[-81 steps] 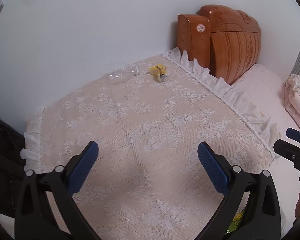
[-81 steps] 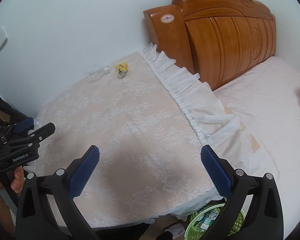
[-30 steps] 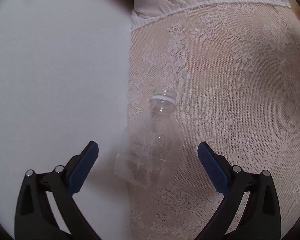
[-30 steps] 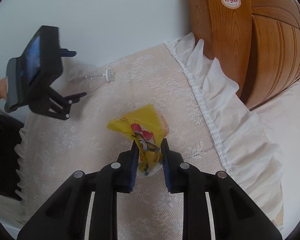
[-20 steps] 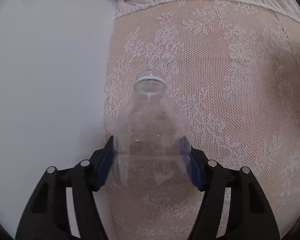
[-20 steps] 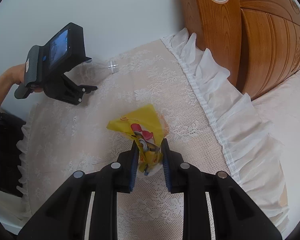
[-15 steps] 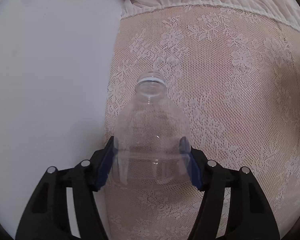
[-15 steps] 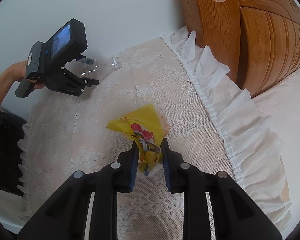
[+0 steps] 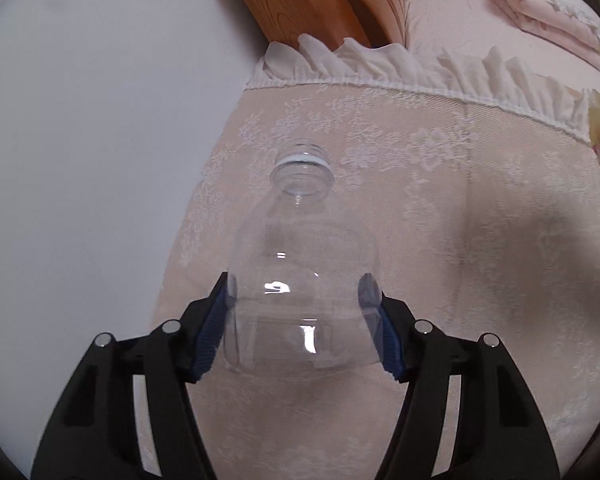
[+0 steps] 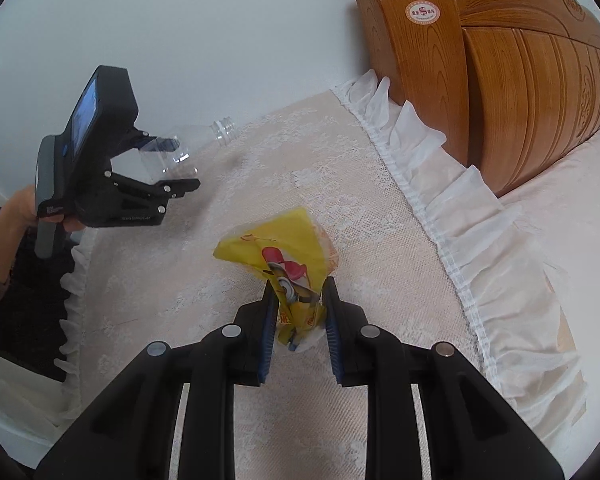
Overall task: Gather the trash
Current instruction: 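Carry both items over the wastebasket and open both grippers to drop them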
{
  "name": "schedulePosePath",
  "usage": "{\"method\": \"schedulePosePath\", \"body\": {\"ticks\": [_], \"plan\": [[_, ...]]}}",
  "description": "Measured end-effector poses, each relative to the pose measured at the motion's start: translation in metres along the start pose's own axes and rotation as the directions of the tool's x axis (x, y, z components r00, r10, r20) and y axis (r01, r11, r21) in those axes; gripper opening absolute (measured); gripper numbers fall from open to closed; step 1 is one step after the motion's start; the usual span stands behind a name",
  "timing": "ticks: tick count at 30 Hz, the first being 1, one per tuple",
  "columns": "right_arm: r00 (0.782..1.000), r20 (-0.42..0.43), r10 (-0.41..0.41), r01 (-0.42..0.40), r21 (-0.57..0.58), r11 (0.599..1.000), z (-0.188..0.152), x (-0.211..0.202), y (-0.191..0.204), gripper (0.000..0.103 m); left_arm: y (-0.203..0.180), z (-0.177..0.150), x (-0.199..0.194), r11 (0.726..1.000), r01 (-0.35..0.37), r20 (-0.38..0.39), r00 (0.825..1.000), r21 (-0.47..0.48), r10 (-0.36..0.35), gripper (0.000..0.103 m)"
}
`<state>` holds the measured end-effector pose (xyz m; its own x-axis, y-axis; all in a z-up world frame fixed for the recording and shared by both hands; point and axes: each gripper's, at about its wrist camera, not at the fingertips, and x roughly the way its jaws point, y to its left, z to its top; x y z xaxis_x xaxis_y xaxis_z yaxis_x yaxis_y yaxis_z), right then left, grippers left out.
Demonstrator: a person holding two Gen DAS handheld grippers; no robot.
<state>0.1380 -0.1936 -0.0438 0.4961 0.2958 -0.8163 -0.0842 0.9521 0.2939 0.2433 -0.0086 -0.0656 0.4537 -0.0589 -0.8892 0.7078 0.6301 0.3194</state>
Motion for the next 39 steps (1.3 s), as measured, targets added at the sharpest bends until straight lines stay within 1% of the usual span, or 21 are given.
{"method": "schedulePosePath", "body": {"ticks": [2,5,9,12,14,17,23,26,30,34,36,39], "plan": [[1.0,0.004,0.007,-0.007,0.005,1.0,-0.012,-0.015,-0.002,0.023,-0.028,-0.018,-0.02,0.998,0.029,0.012,1.0,-0.047,-0.029,0.062],[1.0,0.018,0.018,-0.018,0.02,1.0,-0.043,-0.045,-0.01,0.023,-0.074,-0.036,-0.044,0.992,0.058,0.037,0.998,-0.11,-0.055,0.062],[1.0,0.014,0.007,-0.007,0.032,0.999,-0.079,-0.072,-0.021,0.023,-0.136,-0.056,-0.076,0.974,0.11,0.078,0.992,-0.196,-0.096,0.062],[1.0,0.004,0.0,0.0,0.063,0.998,-0.109,-0.09,-0.035,0.023,-0.181,-0.068,-0.095,0.962,0.154,0.093,0.986,-0.227,-0.136,0.062],[1.0,0.0,-0.008,0.008,0.09,0.996,-0.128,-0.101,-0.048,0.023,-0.209,-0.066,-0.098,0.958,0.174,0.099,0.983,-0.227,-0.155,0.062],[1.0,-0.001,-0.025,0.025,0.146,0.989,-0.157,-0.119,-0.072,0.023,-0.247,-0.07,-0.113,0.959,0.197,0.107,0.978,-0.203,-0.179,0.062],[0.997,0.018,-0.078,0.071,0.229,0.971,-0.202,-0.151,-0.112,0.023,-0.306,-0.059,-0.13,0.963,0.239,0.117,0.968,-0.127,-0.224,0.062],[0.992,0.028,-0.119,0.107,0.268,0.957,-0.221,-0.169,-0.132,0.024,-0.339,-0.048,-0.134,0.956,0.282,0.128,0.954,-0.081,-0.27,0.062],[0.981,0.021,-0.191,0.174,0.323,0.93,-0.253,-0.193,-0.162,0.025,-0.396,-0.031,-0.13,0.935,0.354,0.101,0.93,0.012,-0.353,0.062],[0.972,-0.01,-0.234,0.218,0.409,0.886,-0.287,-0.207,-0.194,0.025,-0.461,-0.015,-0.112,0.9,0.425,0.032,0.903,0.095,-0.429,0.062],[0.968,-0.031,-0.249,0.235,0.452,0.861,-0.306,-0.212,-0.21,0.025,-0.489,-0.01,-0.103,0.883,0.451,-0.012,0.891,0.129,-0.453,0.062],[0.965,-0.048,-0.259,0.249,0.494,0.833,-0.329,-0.221,-0.226,0.025,-0.518,-0.003,-0.098,0.864,0.477,-0.05,0.878,0.164,-0.475,0.062]]}}
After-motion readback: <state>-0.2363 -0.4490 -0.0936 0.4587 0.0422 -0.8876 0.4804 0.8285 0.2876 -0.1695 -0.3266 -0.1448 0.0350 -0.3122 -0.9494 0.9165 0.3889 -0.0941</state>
